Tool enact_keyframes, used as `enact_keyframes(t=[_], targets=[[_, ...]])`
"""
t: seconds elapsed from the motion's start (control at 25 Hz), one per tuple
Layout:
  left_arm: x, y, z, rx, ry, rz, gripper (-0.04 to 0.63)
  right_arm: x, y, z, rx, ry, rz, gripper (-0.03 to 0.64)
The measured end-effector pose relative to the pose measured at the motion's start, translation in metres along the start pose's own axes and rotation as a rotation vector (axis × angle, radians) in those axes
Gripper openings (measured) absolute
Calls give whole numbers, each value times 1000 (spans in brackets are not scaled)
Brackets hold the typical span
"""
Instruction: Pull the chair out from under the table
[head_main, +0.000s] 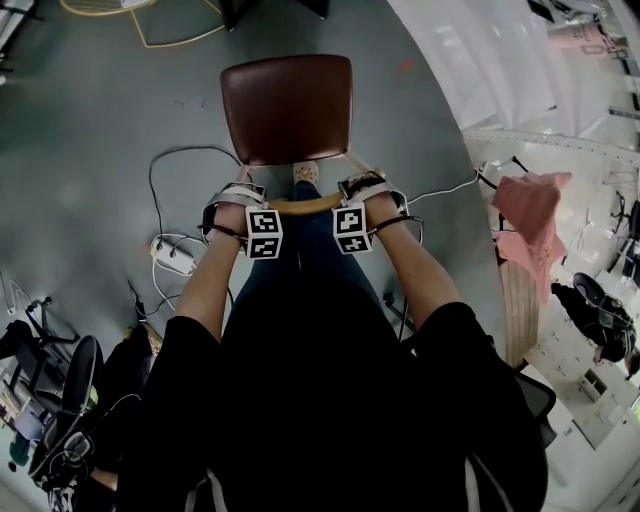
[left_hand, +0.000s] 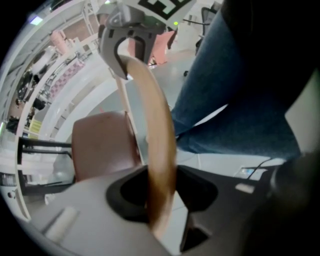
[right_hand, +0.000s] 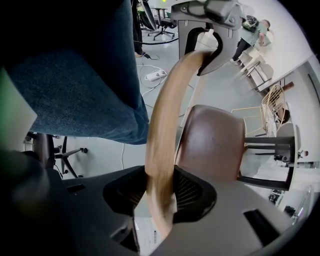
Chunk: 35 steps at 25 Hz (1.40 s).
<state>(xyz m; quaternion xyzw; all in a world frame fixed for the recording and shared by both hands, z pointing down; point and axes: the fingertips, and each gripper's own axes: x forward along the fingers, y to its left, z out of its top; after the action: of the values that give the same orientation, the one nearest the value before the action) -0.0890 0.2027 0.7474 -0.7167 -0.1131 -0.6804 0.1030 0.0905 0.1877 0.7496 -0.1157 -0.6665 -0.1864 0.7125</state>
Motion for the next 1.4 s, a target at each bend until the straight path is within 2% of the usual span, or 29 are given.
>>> enact_keyframes(t=[0.4, 0.72, 1.4], targets=[[-3, -36, 23, -6, -16, -36, 152, -8, 39, 6, 3, -7, 22, 150], [-8, -57, 29, -14, -21, -79, 152, -16, 57, 16, 3, -50, 33, 150], [-18, -68, 38, -49, -72, -158, 153, -28, 68, 18, 18, -86, 105, 150]])
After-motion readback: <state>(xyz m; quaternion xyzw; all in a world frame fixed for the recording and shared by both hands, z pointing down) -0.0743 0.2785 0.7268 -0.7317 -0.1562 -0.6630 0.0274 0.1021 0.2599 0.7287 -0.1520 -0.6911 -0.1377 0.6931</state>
